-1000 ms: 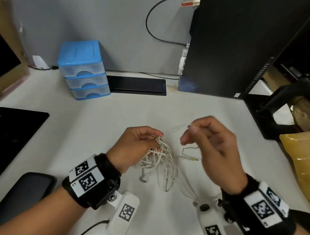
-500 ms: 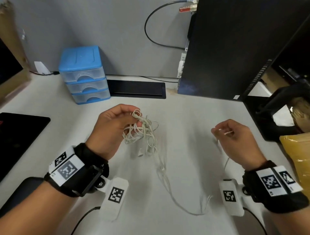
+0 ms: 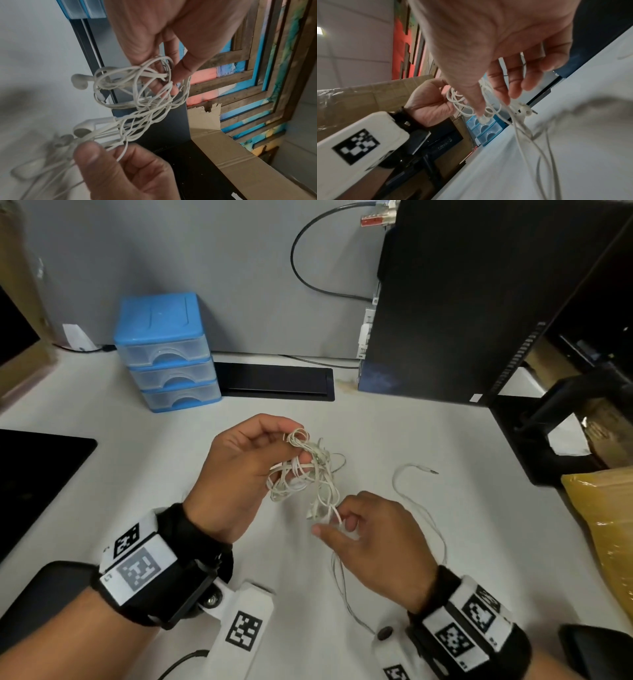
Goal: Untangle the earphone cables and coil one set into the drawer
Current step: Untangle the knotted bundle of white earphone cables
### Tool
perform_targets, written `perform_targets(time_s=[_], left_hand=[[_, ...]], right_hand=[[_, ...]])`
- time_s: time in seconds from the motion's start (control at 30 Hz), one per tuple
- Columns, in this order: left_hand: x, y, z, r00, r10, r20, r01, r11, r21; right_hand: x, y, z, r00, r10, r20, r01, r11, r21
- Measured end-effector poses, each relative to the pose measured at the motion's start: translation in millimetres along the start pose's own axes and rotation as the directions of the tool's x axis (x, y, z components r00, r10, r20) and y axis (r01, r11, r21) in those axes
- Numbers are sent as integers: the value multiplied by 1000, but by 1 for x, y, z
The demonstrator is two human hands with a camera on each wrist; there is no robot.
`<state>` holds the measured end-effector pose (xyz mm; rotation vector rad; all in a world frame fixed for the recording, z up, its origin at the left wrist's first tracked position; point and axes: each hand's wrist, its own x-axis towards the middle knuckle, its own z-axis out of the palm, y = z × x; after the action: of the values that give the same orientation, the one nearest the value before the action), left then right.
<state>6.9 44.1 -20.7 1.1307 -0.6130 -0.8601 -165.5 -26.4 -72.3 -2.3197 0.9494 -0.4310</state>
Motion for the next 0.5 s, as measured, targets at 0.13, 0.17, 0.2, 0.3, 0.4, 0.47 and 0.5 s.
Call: perform_targets(time_s=[0.13,0.17,0.2,0.3,0.4,0.47,0.5], left_hand=[[-1,2,2,1000,-6,1,6,1000,7],[1,2,-1,1000,-26,-14,26,1000,8],[5,1,-4,998,-57,-32,58,998,21],[14,-6,-18,980,-189,-63,198,960,197],[18,-17,-24,950,-290,-115,311,841,443],[17,-24,-24,958,-265,-112,273,715,643],[15,-26,-24,966,-245,-80,221,631,744]], right_hand=[[5,2,-3,999,-20,-33,26,981,193],[6,1,-4,1000,16,3,-16,951,308],[8,1,-7,998,51,47,-66,905,421],[12,0,-17,988,85,127,-143,814,563],[14,2,-27,994,60,96,-102,845,526],[14,1,-33,994,55,96,-96,855,510],[15,1,-35,994,55,99,-97,858,505]])
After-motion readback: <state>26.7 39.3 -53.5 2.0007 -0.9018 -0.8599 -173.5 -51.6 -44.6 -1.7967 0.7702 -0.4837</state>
